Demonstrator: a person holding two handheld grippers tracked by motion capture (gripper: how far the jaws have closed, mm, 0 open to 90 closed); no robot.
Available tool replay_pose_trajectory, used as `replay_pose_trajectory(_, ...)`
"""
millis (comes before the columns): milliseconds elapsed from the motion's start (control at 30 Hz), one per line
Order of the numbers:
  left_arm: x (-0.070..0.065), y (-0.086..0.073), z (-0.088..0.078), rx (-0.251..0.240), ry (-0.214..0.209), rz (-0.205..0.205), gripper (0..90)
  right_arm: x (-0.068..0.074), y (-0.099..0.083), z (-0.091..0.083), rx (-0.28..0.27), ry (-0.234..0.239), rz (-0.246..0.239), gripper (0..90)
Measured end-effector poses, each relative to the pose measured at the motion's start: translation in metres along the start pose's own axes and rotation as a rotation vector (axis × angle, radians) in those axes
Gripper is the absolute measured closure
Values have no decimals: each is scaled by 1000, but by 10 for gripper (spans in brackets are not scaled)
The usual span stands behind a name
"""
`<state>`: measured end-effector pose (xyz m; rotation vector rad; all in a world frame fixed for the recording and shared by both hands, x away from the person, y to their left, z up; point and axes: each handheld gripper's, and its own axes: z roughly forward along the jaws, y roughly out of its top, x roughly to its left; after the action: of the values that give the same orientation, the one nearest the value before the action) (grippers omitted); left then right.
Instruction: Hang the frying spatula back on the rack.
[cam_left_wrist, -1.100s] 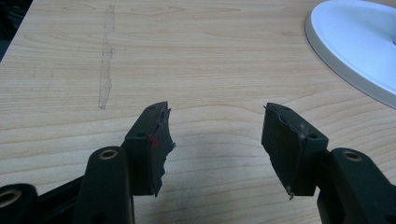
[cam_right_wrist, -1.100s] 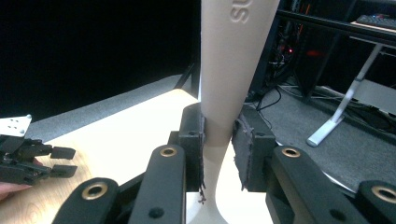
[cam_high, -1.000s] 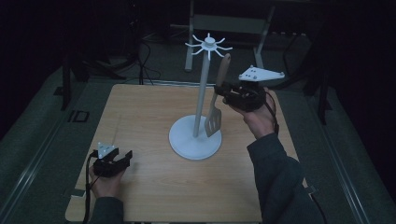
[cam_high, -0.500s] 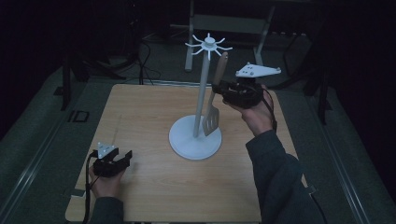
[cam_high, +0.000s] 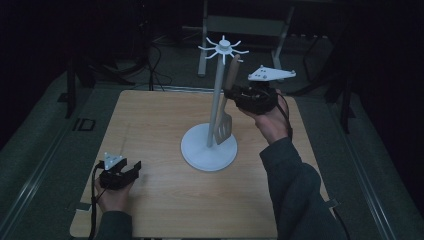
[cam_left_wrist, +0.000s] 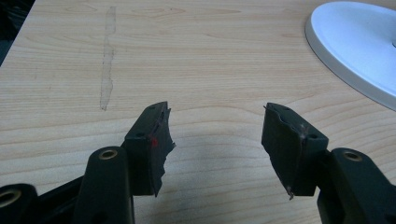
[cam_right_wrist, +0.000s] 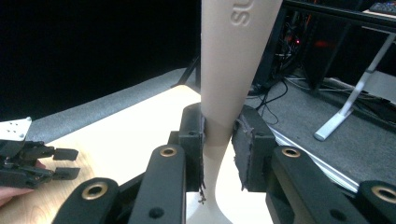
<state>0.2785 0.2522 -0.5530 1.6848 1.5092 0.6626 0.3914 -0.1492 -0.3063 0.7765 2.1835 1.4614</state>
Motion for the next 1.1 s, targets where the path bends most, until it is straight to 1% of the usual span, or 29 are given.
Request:
replay_pose_trajectory(200,0,0,0,-2,0,-1,420,0,3,3,1,-5,0,743)
replay_pose_trajectory(633,0,0,0,0,1,0,420,0,1,9,14,-13,1,743)
replay_pose_trajectory(1000,0,0,-1,-1,-1,0,420,0,-2,8,2,-20,-2,736)
replay_pose_trajectory(1067,0,0,0,-1,0,0,420,0,-3,7,-3,-22,0,725)
replay_pose_trajectory(1100,0,0,0,-1,0,0,420,-1,-3,7,-8,-18,3,705)
